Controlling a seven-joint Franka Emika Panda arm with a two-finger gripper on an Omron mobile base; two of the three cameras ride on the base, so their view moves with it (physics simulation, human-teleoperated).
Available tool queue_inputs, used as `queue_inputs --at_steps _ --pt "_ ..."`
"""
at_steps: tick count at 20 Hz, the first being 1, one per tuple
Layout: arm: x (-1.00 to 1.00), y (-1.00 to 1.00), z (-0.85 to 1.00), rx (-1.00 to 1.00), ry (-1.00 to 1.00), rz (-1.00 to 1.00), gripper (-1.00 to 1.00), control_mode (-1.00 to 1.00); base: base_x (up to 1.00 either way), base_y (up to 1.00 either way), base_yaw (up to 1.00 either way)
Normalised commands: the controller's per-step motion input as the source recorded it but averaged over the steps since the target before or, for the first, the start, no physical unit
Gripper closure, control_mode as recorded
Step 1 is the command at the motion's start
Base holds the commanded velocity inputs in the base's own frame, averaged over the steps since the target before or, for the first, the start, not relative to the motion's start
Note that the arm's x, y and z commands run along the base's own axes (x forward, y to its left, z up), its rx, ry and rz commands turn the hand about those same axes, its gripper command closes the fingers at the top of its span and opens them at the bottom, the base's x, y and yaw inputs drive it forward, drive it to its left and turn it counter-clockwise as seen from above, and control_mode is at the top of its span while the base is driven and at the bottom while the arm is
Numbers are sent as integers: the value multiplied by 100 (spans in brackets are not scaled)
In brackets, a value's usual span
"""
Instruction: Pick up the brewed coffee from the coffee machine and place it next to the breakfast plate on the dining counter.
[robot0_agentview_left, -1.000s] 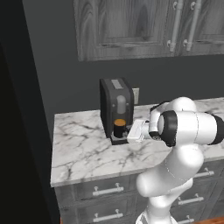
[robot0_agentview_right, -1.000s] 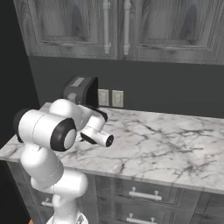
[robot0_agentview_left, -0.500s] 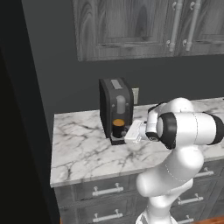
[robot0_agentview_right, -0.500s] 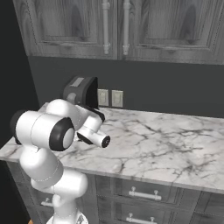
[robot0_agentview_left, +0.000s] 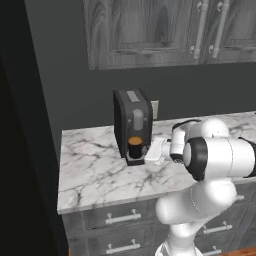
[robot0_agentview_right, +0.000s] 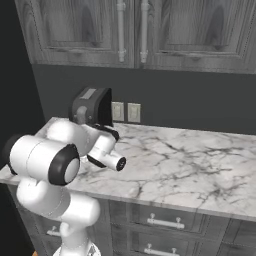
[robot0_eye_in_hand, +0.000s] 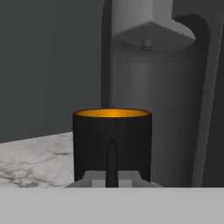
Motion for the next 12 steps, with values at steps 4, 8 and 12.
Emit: queue_inputs --at_steps 4,8,12 --pt "-28 0 35 0 -1 0 100 -100 0 0 0" --pt "-45 -1 29 0 0 0 100 -100 0 0 0" --pt "-60 -2 24 0 0 5 100 -100 0 0 0"
